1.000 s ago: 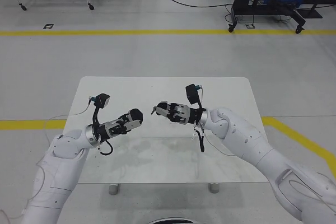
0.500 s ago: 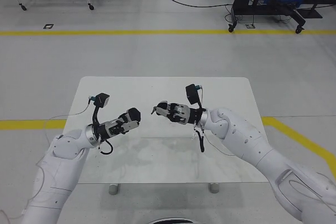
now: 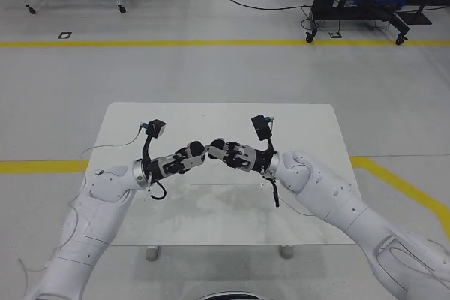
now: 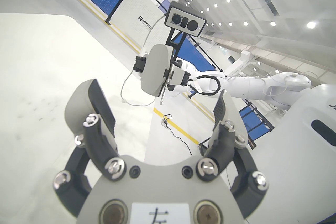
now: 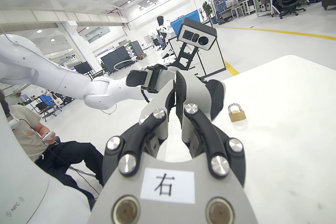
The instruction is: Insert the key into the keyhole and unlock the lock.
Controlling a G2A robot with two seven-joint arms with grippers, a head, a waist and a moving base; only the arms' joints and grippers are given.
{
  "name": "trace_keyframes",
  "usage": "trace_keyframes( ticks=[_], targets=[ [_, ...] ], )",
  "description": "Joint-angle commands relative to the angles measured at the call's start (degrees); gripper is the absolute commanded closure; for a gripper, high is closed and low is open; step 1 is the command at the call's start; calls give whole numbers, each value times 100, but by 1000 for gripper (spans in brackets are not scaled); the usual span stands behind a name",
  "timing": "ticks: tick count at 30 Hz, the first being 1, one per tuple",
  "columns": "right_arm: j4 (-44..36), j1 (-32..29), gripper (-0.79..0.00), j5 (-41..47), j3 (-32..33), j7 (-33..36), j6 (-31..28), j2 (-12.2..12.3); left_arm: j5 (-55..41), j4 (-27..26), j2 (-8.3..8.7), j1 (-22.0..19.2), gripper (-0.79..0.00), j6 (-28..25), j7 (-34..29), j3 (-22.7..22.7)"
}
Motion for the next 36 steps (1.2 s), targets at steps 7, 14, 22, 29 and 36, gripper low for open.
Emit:
trace_keyframes(
  ticks=[7,14,22,29,36],
  targets=[
    [-37,58,0,388,-96,357,0,-46,-74,74,23,-32,-311,-48,-45,16],
    [47,101,0,542,-82,497,0,-89,-18,94,35,-34,-6,-68,35,38],
    [23,23,0,559,41,537,0,-76,18,70,57,38,0,-147,107,41],
    [-19,-33,-175,564,107,628,0,-66,-31,37,86,52,0,-175,92,11],
    [-131,-172,-231,479,347,701,0,52,-29,-79,173,141,0,-209,-23,-227]
  ],
)
